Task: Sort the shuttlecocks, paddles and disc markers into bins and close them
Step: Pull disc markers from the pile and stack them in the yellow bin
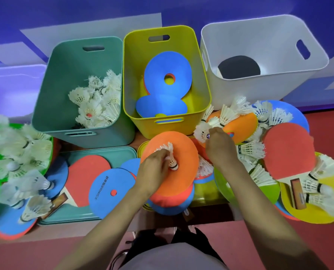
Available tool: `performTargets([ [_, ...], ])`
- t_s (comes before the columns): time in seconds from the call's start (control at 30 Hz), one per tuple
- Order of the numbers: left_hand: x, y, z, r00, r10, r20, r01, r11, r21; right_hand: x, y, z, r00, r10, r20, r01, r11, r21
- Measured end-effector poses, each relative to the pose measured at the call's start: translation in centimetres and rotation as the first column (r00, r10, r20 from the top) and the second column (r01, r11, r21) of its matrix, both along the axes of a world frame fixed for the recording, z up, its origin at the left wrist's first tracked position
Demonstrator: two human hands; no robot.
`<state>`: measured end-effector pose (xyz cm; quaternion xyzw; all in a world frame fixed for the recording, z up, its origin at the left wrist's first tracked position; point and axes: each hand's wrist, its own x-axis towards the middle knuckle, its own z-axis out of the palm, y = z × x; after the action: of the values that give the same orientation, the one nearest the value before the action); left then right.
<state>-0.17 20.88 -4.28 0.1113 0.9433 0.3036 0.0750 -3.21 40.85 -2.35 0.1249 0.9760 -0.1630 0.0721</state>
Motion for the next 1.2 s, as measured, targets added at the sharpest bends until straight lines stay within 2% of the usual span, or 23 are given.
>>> performTargets([
  [0.27,-0.5,0.1,3.9,0.953,-0.031,-0.303,0.088,0.98,0.177,2.2,-0.5,5.4,0.957,-0.122,-0.262,0.087,0.986,-0.141],
  [0.4,-1.0,-0.6,6.7,0.917,0.019,-0.399,0.109,0.949,0.296,3.2,-1.5,8.9,0.923,-0.196,-0.332,0.13,0.969,-0.212],
  [0.5,-1.2,-1.9,8.6,0.895,0.097,-0.436,0.078,0.927,0.367,3.4,-3.4,11.0,0.879,-0.194,-0.436,0.072,0.957,-0.28],
  [0.67,-1.6,-5.9,11.0,0.852,0.302,-0.428,-0.049,0.86,0.509,2.2,-8.0,13.4,0.866,-0.115,-0.486,-0.111,0.905,-0.411],
  [0.83,-3.8,-11.7,11.7,0.827,0.355,-0.435,-0.158,0.89,0.427,-1.1,-13.3,13.4,0.891,0.004,-0.455,-0.218,0.881,-0.419],
  [0.93,-6.2,-15.2,11.3,0.82,0.304,-0.485,-0.194,0.945,0.265,-3.7,-16.3,12.8,0.905,0.106,-0.412,-0.269,0.892,-0.362],
  [1.1,-11.3,-18.4,10.5,0.899,0.318,-0.3,-0.341,0.94,-0.028,-9.2,-20.5,11.8,0.909,0.256,-0.328,-0.331,0.922,-0.2],
  [1.2,-14.1,-19.3,10.3,0.927,0.293,-0.234,-0.321,0.943,-0.09,-12.5,-22.2,10.8,0.919,0.302,-0.253,-0.34,0.933,-0.12],
])
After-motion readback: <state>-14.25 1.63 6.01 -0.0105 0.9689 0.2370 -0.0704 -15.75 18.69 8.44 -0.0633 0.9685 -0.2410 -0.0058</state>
